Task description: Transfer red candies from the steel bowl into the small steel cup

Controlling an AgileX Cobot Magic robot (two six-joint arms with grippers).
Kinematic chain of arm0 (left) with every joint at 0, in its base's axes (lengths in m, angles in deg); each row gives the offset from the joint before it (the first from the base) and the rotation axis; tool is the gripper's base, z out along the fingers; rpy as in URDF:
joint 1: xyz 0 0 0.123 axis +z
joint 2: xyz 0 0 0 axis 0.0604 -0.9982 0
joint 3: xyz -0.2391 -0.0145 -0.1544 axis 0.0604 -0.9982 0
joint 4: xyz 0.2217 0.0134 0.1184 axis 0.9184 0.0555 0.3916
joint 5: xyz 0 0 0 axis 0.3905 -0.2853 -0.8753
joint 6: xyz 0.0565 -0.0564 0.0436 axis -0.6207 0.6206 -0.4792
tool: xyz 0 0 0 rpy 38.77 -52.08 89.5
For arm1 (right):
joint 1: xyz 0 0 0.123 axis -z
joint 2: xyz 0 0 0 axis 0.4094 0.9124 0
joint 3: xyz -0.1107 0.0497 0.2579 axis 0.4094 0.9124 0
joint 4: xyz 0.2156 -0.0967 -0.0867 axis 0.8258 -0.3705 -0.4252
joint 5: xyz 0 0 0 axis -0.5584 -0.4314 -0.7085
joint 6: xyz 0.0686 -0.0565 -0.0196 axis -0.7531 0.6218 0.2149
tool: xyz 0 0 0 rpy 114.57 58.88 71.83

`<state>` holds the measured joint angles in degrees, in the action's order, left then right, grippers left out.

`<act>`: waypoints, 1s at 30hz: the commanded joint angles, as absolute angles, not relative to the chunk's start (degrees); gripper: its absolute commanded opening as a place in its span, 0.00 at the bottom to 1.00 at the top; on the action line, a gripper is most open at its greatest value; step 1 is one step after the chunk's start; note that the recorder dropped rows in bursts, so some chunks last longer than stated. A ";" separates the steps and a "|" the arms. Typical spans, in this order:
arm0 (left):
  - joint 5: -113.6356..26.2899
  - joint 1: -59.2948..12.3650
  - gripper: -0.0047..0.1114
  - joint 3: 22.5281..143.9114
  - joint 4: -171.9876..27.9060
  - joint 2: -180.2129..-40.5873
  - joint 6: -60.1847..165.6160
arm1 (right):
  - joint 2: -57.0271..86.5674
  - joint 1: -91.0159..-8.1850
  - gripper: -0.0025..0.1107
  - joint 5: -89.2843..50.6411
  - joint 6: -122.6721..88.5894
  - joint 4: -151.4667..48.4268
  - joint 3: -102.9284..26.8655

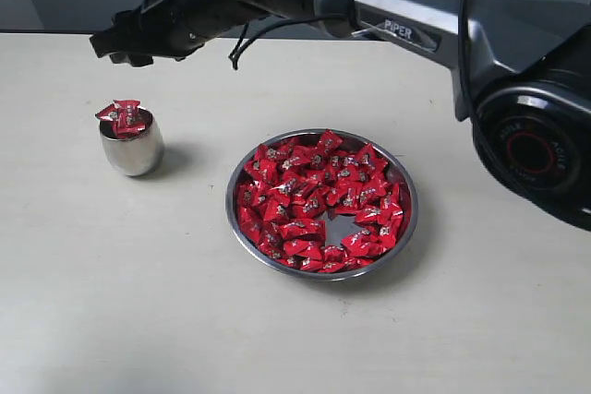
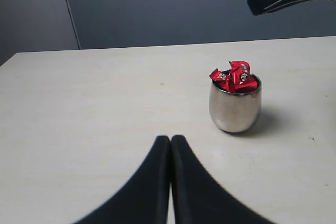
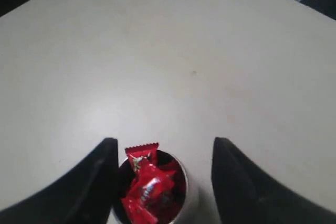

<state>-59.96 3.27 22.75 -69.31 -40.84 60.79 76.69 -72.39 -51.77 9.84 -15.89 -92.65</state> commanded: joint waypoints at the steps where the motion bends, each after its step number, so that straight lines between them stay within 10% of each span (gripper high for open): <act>1: -59.98 3.30 0.04 22.53 -69.43 -40.59 60.86 | 75.20 -70.94 0.25 -55.48 1.71 -26.23 -92.88; 3: -59.98 3.30 0.04 22.53 -69.43 -40.59 60.86 | 74.59 -70.67 0.02 -57.13 1.59 -29.12 -92.88; 16: -59.98 3.30 0.04 22.53 -69.43 -40.59 60.86 | 69.72 -68.87 0.02 -52.37 -4.57 -35.45 -90.18; 30: -59.98 3.30 0.04 22.53 -69.43 -40.59 60.86 | 47.37 -61.06 0.02 -36.43 4.08 -31.56 -59.59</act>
